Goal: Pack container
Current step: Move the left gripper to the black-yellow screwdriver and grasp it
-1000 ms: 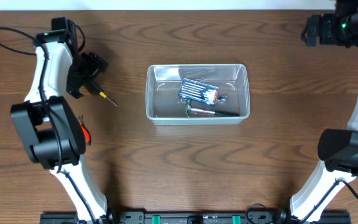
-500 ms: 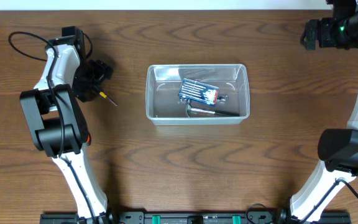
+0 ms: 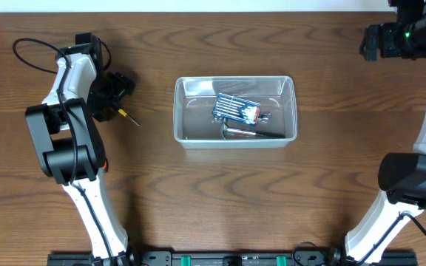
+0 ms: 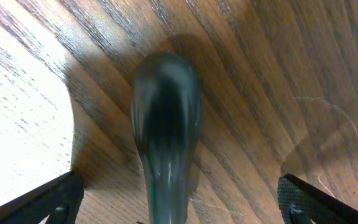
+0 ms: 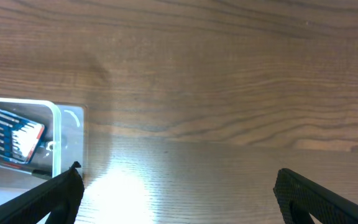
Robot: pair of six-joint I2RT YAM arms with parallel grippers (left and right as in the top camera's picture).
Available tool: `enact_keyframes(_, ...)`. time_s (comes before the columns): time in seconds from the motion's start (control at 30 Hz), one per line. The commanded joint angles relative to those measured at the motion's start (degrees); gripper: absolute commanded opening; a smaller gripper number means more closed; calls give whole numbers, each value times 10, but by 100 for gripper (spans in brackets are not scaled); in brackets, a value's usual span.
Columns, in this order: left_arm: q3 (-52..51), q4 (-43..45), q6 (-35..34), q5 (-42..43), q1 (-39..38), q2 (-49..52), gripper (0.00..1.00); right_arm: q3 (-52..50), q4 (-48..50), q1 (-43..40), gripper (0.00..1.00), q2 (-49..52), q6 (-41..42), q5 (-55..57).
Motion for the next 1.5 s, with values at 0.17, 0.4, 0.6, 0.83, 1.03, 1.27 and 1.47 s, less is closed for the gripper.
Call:
enact_keyframes(0.17,3,-5,-12,-30,3,23,98,-3,-7,0,99,-7,-7,6)
enact_keyframes(0.4,3,-4,-12,-34,3,24,98,-3,-11,0,99,-7,-7,6)
enact_keyframes(0.6,3,-4,-12,-34,3,24,98,-3,-13,0,99,-7,-7,6)
enact_keyframes(0.83,3,-7,-12,-34,3,24,98,-3,-16,0,99,-7,-7,6)
enact_keyframes(1.03,3,-14,-33,-40,3,24,95,-3,-19,0,99,-7,-7,6)
enact_keyframes(1.27,3,-15,-40,-42,3,24,95,-3,-26,0,99,-7,-7,6)
enact_keyframes(1.47,3,-17,-40,-42,3,24,91,-3,-29,1,99,-7,-7,6)
